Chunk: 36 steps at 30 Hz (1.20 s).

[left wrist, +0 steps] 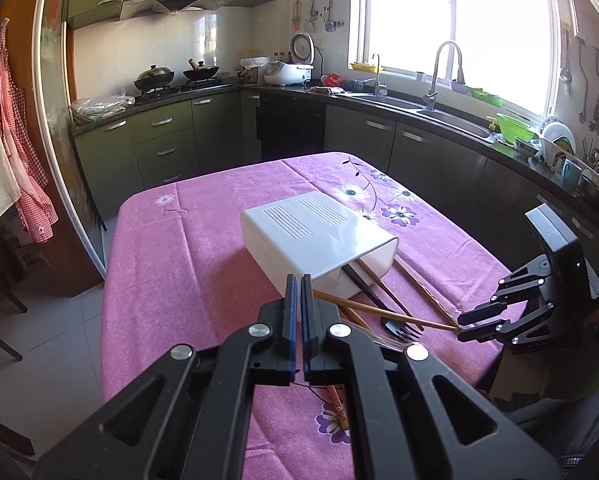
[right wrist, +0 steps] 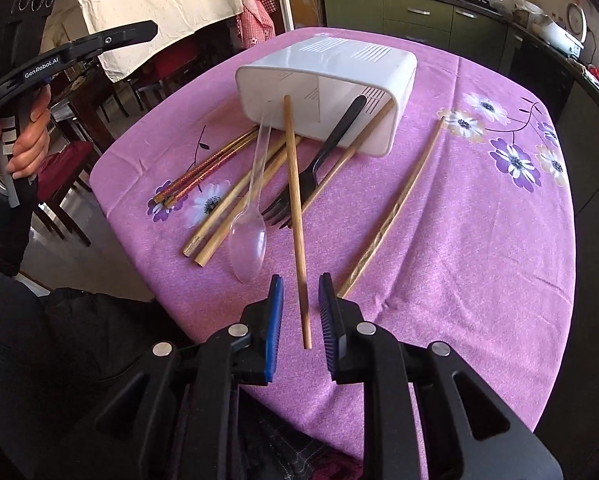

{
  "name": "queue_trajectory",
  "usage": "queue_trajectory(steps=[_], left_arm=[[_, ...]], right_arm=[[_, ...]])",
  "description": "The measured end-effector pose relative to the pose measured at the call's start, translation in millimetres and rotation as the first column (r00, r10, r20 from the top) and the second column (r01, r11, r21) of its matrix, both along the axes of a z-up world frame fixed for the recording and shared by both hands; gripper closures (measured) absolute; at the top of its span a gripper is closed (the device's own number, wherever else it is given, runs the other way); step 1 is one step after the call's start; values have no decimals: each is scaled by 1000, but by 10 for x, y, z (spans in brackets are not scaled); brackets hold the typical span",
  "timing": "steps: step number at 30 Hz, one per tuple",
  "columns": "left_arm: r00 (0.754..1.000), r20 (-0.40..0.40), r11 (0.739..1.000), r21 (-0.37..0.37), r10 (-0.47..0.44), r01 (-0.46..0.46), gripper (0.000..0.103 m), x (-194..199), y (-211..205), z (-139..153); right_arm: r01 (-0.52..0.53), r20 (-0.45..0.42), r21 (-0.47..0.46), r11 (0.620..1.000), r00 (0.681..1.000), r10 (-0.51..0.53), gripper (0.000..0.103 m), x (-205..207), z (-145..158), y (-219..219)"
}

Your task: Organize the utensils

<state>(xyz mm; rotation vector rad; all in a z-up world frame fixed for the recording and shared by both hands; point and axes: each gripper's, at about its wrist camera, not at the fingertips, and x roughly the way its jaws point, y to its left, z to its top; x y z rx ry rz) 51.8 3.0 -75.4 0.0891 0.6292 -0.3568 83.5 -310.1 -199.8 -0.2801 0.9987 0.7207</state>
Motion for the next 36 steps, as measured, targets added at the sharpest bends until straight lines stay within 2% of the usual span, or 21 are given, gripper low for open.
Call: queue_trajectory(steps=[4, 5, 7, 15, 16, 17, 18, 19, 20, 21, 22, 23, 25, 27, 30, 32, 36], left_arm=[[1000, 7, 1000, 4, -3, 3, 101, -23, -20, 25], [1000, 9, 1000, 6, -3, 3, 101, -27, -23, 31], [1000, 14, 1000, 9, -3, 3, 101, -38, -25, 39], [1000, 5, 1000, 10, 3, -3, 101, -50, -3, 23], [1000, 3, 1000, 8, 5, -5, 101, -50, 10, 14], [1000, 1, 1000, 7, 8, -8, 101, -50, 24, 7], [1000, -2, 1000, 4, 10, -10, 101, -54, 39, 4], [1000, -4, 1000, 1, 10, -10, 101, -57, 52, -3], [1000, -5, 1000, 0, 10, -10, 101, -61, 65, -6], [1000, -5, 1000, -2, 12, -12, 101, -59, 79, -10], [1000, -5, 1000, -7, 14, -14, 101, -49, 90, -16], [1000, -7, 1000, -14, 15, -15, 101, -42, 98, -15], [1000, -10, 1000, -27, 15, -15, 101, -37, 109, -17], [1000, -10, 1000, -27, 11, -11, 101, -55, 105, -25], [1000, -9, 1000, -16, 1, -1, 101, -86, 108, -39], [1000, -13, 1000, -16, 0, 0, 101, -66, 126, -55], [1000, -28, 999, -36, -5, 4, 101, -22, 106, -75]], right_arm=[[-15, 12, -36, 999, 1000, 16, 84, 22, -64, 66], [-19, 18, -52, 998, 1000, 20, 93, 22, -79, 97], [-26, 23, -78, 997, 999, 28, 97, 35, -103, 155], [-5, 32, -48, 999, 999, 6, 97, 344, -27, 501], [1, 46, -57, 998, 999, 1, 95, 377, -21, 546], [24, 77, -60, 998, 997, -19, 75, 399, 14, 566], [49, 119, -71, 996, 992, -40, 64, 392, 71, 564], [49, 148, -62, 997, 988, -39, 60, 358, 147, 557], [35, 161, -41, 999, 987, -27, 60, 311, 223, 553], [13, 162, -29, 1000, 987, -8, 60, 261, 278, 570], [-21, 152, -25, 999, 988, 25, 64, 216, 299, 608], [-61, 133, -35, 998, 989, 66, 76, 171, 282, 664], [-99, 91, -88, 991, 990, 107, 92, 124, 161, 762], [-112, 44, -108, 988, 992, 118, 93, 97, 31, 767], [-109, 2, -81, 991, 994, 110, 91, -19, -36, 592], [-72, 13, -101, 992, 997, 74, 85, -104, -65, 443], [-69, -15, -117, 991, 998, 67, 85, -220, -168, 342]])
